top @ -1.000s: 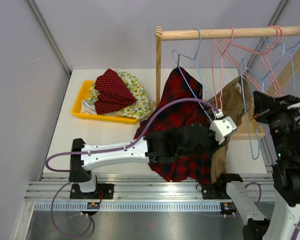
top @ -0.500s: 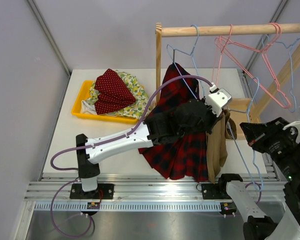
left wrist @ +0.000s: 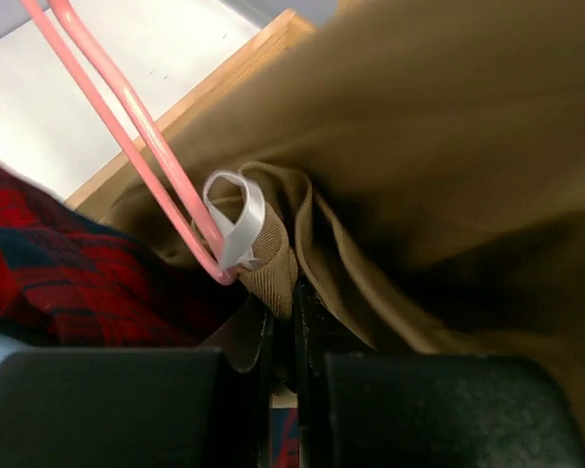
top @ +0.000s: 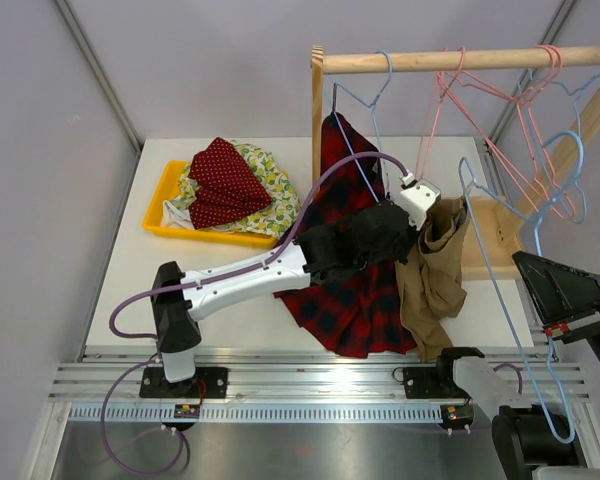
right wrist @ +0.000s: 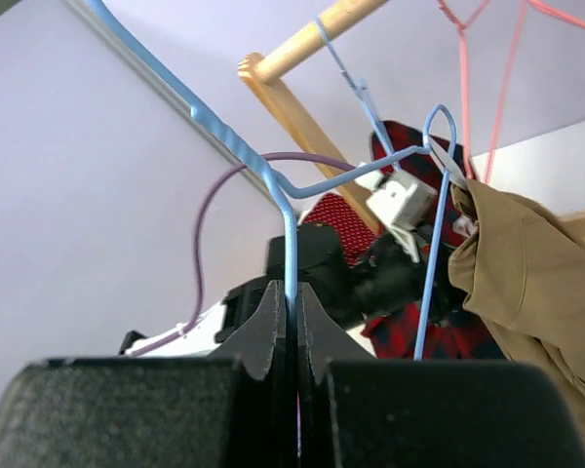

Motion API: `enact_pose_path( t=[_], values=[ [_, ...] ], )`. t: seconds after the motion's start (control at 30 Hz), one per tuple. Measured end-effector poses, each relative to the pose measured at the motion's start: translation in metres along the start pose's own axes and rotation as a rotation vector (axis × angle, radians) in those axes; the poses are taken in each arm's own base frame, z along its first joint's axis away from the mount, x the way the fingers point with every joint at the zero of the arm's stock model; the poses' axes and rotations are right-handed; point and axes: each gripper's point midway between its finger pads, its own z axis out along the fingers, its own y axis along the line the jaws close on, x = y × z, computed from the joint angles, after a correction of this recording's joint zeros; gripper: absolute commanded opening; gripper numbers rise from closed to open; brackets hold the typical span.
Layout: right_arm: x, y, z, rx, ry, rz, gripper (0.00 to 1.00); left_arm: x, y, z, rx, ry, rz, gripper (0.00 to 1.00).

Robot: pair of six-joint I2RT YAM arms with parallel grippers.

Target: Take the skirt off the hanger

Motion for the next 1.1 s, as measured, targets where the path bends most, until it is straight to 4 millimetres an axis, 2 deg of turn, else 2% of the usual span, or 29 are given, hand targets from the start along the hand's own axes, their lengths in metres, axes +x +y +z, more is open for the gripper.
enact_pose_path(
  t=[0.1, 0.23, 0.3, 0.4, 0.53, 0.63, 0.73, 0.8, 0.87, 0.9, 0.97, 1.03, 1.1],
  values=[
    [0.004, 0.012, -0.002, -0.061, 0.031, 0.014, 0.00, 0.006, 0.008, 0.002, -0.030, 0.011, 0.002, 0.00],
    [0.033, 0.023, -0.005, -0.150, 0.186, 0.065, 0.00, 0.009, 0.019, -0.004, -0.064, 0.026, 0.007, 0.00],
    [0.046, 0.030, -0.005, -0.208, 0.268, 0.089, 0.00, 0.004, 0.023, -0.016, -0.072, 0.028, 0.002, 0.00],
    [0.060, 0.044, -0.004, -0.318, 0.373, 0.114, 0.00, -0.011, 0.029, -0.048, -0.073, 0.020, -0.009, 0.00],
    [0.066, 0.066, -0.014, -0.501, 0.429, 0.115, 0.00, -0.052, 0.039, -0.122, -0.065, -0.072, -0.042, 0.00],
    [0.070, 0.079, -0.030, -0.612, 0.451, 0.117, 0.00, -0.100, 0.053, -0.196, -0.049, -0.240, -0.098, 0.00],
    [0.070, 0.089, -0.045, -0.703, 0.454, 0.089, 0.00, -0.137, 0.072, -0.267, -0.038, -0.412, -0.159, 0.00],
    [0.069, 0.094, -0.052, -0.743, 0.452, 0.065, 0.00, -0.153, 0.081, -0.304, -0.022, -0.508, -0.189, 0.00],
    [0.068, 0.097, -0.060, -0.779, 0.455, 0.049, 0.00, -0.164, 0.087, -0.328, -0.010, -0.575, -0.204, 0.00],
    [0.068, 0.098, -0.063, -0.798, 0.459, 0.044, 0.00, -0.168, 0.089, -0.333, -0.012, -0.594, -0.205, 0.00],
    [0.070, 0.099, -0.071, -0.841, 0.480, 0.042, 0.00, -0.167, 0.095, -0.331, -0.049, -0.598, -0.200, 0.00],
    [0.073, 0.098, -0.077, -0.868, 0.515, 0.056, 0.00, -0.155, 0.107, -0.320, -0.133, -0.570, -0.167, 0.00],
    [0.077, 0.095, -0.081, -0.886, 0.544, 0.068, 0.00, -0.142, 0.127, -0.311, -0.263, -0.539, -0.112, 0.00]
  ],
)
